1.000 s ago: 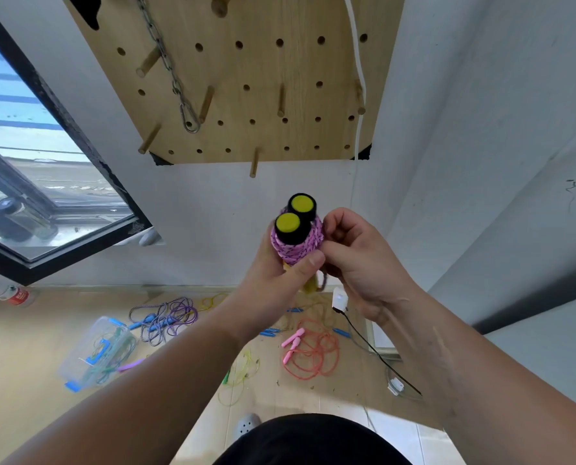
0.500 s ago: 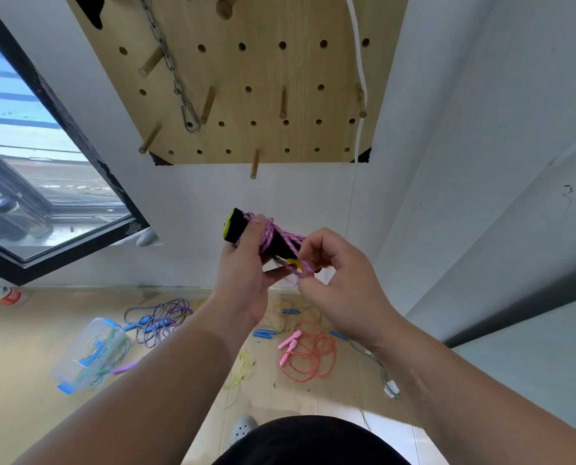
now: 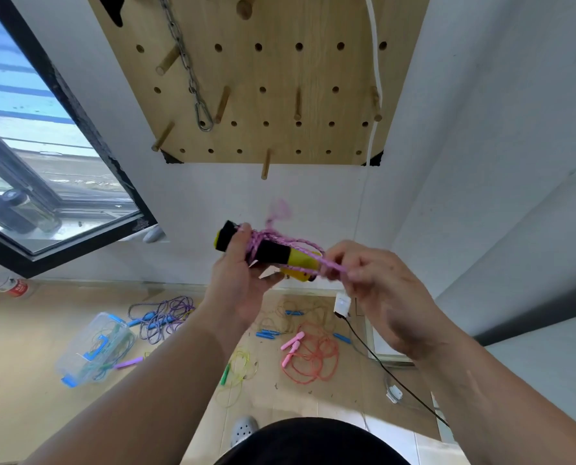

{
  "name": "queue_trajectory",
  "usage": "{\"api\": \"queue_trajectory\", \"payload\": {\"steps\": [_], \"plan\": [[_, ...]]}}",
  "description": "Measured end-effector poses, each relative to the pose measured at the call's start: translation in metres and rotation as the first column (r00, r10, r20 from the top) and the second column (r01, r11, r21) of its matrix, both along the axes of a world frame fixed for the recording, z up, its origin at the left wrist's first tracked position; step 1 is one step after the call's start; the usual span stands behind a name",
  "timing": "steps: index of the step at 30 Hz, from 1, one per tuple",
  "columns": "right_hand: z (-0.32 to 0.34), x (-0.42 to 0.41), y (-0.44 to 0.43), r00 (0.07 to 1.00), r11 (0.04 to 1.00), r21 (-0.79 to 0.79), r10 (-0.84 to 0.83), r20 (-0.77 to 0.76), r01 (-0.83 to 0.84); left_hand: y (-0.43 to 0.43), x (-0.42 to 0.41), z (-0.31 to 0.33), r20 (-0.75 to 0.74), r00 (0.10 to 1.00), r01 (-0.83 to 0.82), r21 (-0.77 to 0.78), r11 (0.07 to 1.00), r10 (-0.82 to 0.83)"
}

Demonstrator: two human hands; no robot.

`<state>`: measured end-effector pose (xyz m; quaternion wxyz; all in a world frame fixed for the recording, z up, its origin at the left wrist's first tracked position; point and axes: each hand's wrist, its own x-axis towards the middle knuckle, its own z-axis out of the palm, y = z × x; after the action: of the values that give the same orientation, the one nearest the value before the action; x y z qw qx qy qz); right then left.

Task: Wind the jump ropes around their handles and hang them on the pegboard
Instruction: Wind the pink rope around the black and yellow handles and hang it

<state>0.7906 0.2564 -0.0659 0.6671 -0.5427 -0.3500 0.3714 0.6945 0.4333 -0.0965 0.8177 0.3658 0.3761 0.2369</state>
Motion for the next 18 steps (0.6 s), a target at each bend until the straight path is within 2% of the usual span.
{"api": "queue_trajectory", "payload": {"steps": [2, 3, 5, 6, 9, 11, 12, 14, 16, 18], "plan": [[-0.004, 0.002, -0.009, 0.993, 0.975, -0.203, 0.101, 0.064, -0.086, 0.008, -0.002, -0.001, 0.026, 0.999, -0.03, 0.007, 1.0, 0.03], [-0.006, 0.004, -0.011, 0.986, 0.94, -0.335, 0.118, 0.12, -0.072, 0.008, -0.003, 0.0, 0.042, 0.999, -0.028, 0.037, 0.999, 0.026], [-0.005, 0.007, -0.009, 0.964, 0.853, -0.515, 0.066, 0.259, 0.08, 0.002, -0.006, 0.004, 0.054, 0.998, 0.006, 0.122, 0.993, -0.012], [-0.001, 0.007, -0.005, 0.946, 0.827, -0.535, 0.011, 0.325, 0.174, -0.003, -0.007, 0.006, 0.038, 0.998, 0.033, 0.181, 0.983, -0.04], [0.01, 0.004, 0.012, 0.831, 0.804, -0.466, -0.063, 0.552, 0.37, -0.02, -0.009, 0.006, -0.047, 0.986, 0.169, 0.356, 0.919, -0.163], [0.014, 0.004, 0.022, 0.713, 0.788, -0.417, -0.039, 0.7, 0.453, -0.028, -0.011, 0.004, -0.073, 0.974, 0.227, 0.396, 0.89, -0.216], [0.015, 0.004, 0.025, 0.69, 0.797, -0.388, -0.048, 0.722, 0.463, -0.03, -0.012, 0.004, -0.068, 0.972, 0.233, 0.399, 0.887, -0.224], [0.013, 0.005, 0.028, 0.702, 0.862, -0.308, -0.075, 0.708, 0.403, -0.029, -0.014, 0.002, -0.067, 0.972, 0.233, 0.407, 0.883, -0.226], [0.008, 0.004, 0.026, 0.773, 0.922, -0.254, -0.07, 0.631, 0.291, -0.024, -0.015, 0.0, -0.066, 0.977, 0.211, 0.377, 0.902, -0.201], [0.005, 0.003, 0.022, 0.908, 0.958, -0.182, -0.133, 0.397, 0.22, -0.015, -0.014, -0.006, -0.05, 0.991, 0.131, 0.26, 0.957, -0.122]]}}
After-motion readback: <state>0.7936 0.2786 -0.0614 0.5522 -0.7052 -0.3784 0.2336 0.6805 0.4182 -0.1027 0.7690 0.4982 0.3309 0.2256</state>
